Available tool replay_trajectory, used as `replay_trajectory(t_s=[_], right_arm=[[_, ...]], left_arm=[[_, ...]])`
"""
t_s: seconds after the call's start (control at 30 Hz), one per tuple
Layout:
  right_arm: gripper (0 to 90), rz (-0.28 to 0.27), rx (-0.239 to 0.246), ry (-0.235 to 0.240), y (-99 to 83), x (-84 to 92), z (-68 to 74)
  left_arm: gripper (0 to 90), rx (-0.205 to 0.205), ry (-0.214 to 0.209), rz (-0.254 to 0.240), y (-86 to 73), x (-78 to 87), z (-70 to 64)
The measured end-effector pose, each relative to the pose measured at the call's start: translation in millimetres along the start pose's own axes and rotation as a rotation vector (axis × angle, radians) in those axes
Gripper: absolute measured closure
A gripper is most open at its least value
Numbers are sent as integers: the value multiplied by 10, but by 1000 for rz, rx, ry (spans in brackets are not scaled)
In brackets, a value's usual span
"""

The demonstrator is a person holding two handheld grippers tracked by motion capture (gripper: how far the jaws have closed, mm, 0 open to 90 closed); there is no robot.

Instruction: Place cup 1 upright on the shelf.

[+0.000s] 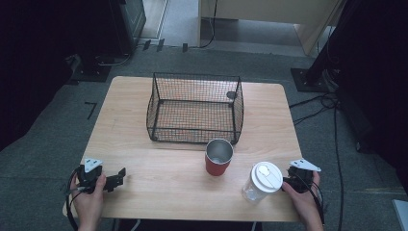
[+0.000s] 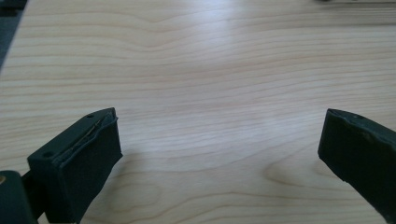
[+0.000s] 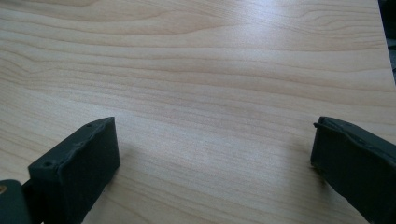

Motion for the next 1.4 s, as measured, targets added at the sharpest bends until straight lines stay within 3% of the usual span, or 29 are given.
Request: replay_trajectory(t_s=[0.2,0.23,0.27,0.37,0.4,0.6,0.67,0.7,1.03,1.1,1.2,1.27,1.37,1.4], right_arm=[[11,0,1,0,0,0,-1],[11,0,0,0,0,0,-1],[11,0,0,0,0,0,-1],[11,0,1,0,0,0,-1],[11,0,1,0,0,0,-1],[11,-1,0,0,1,0,-1],[11,0,0,0,0,0,0],[11,0,0,0,0,0,0],[11,-1,1,0,0,-1,-1],[11,-1,1,0,1,-1,-1],[11,-1,1,0,0,0,-1],[11,0,0,0,0,0,-1],[11,-1,1,0,0,0,-1],[11,-1,1,0,0,0,-1]], left_arm=[[0,-80,-43,11,24,18,-298],[0,-80,-43,11,24,18,-298],[0,-108,-55,10,41,13,-397],[0,-126,-75,9,59,18,-490],[0,-148,-100,7,84,22,-613],[0,-174,-150,1,134,19,-854],[0,-194,-181,2,149,12,-999],[0,-194,-181,2,149,12,-999],[0,-272,-276,13,167,-21,-1544],[0,-278,-285,15,165,-24,-1592],[1,-305,-323,24,146,-36,-1782],[1,-311,-332,27,139,-39,-1818],[1,-338,-373,46,88,-68,-2003],[1,-338,-373,46,88,-68,-2003]])
Point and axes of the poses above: each handheld gripper's, and its own axes: x roughly backward along the jaws, y roughly out of its top, z roughly to its left, the point moved 8 cm from there along -x, roughly forward along the jaws, and after that the axes turned 12 degrees about x, right-handed, at the moved point
